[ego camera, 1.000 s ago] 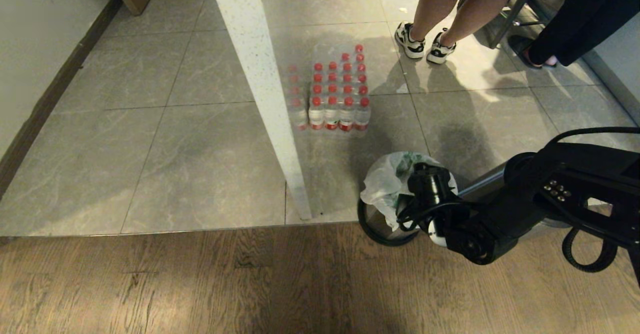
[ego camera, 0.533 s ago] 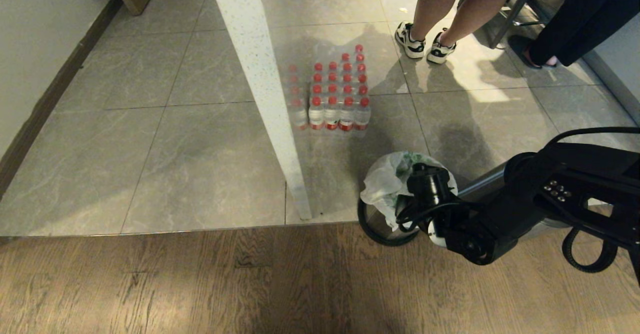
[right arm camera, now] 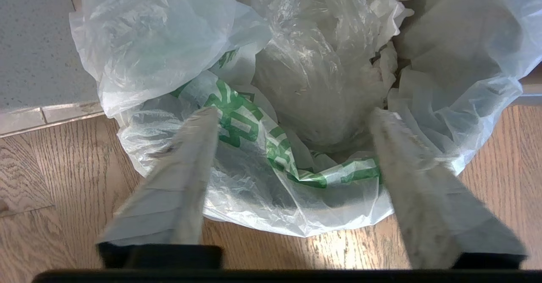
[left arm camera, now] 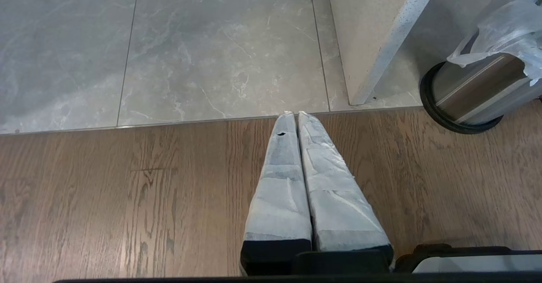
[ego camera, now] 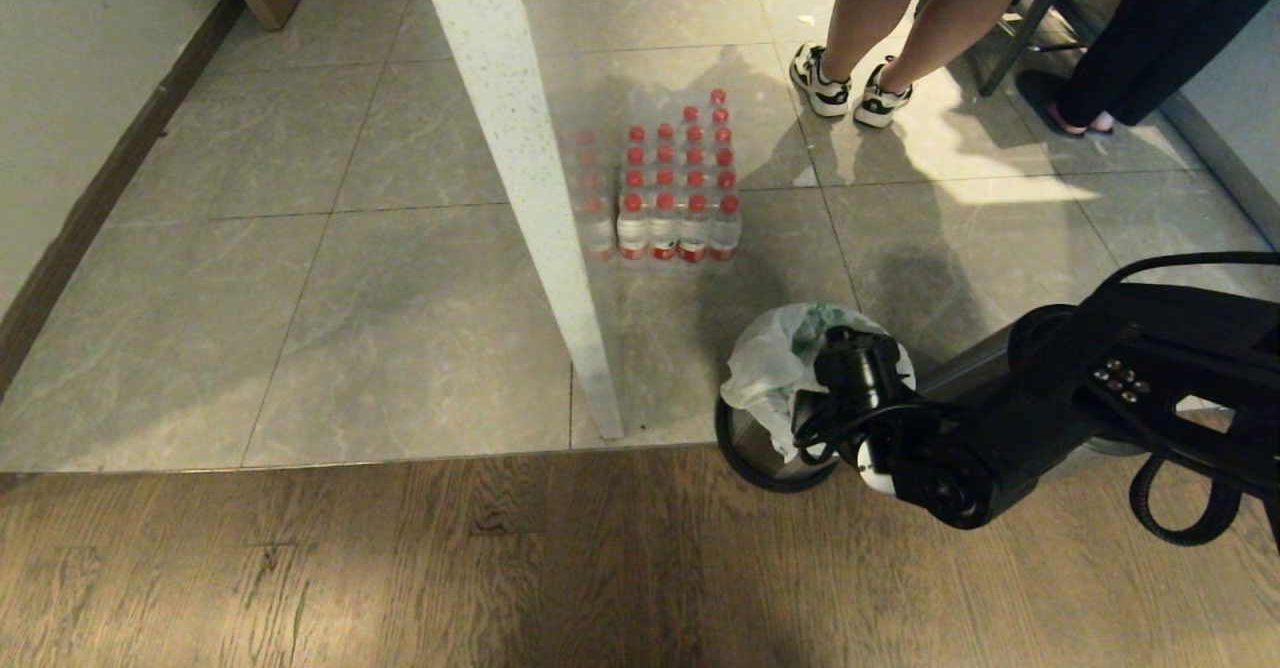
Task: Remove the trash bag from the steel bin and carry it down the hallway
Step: Pick up the trash bag
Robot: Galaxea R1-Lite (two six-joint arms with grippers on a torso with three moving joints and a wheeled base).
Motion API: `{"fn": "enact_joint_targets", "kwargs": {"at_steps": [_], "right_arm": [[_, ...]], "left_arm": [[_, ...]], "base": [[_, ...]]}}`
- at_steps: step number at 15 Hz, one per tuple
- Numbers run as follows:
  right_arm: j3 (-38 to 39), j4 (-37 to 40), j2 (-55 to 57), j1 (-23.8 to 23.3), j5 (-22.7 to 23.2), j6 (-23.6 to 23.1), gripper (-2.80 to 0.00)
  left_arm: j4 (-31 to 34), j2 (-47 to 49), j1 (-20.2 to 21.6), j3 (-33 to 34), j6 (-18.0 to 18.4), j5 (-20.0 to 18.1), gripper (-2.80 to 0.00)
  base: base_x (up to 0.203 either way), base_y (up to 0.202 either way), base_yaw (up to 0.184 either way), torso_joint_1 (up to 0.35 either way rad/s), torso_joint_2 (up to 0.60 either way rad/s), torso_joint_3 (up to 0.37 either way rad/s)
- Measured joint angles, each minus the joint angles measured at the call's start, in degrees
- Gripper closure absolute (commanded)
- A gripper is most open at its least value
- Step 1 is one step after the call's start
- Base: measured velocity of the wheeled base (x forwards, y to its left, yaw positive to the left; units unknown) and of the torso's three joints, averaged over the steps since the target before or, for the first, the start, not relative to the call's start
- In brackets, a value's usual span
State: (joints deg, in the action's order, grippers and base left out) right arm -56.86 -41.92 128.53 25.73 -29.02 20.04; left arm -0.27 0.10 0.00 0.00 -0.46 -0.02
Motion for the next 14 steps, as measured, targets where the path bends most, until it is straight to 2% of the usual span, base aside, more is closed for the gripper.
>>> {"fn": "enact_joint_targets", "kwargs": {"at_steps": [14], "right_arm": [[0.8, 0.4, -0.6, 1.0, -1.2, -1.2, -2.8]], "left_arm": [[0.0, 0.0, 0.0, 0.0, 0.0, 0.0, 0.0]], "base": [[0.0, 0.0, 0.0, 0.0, 0.0, 0.0]]}}
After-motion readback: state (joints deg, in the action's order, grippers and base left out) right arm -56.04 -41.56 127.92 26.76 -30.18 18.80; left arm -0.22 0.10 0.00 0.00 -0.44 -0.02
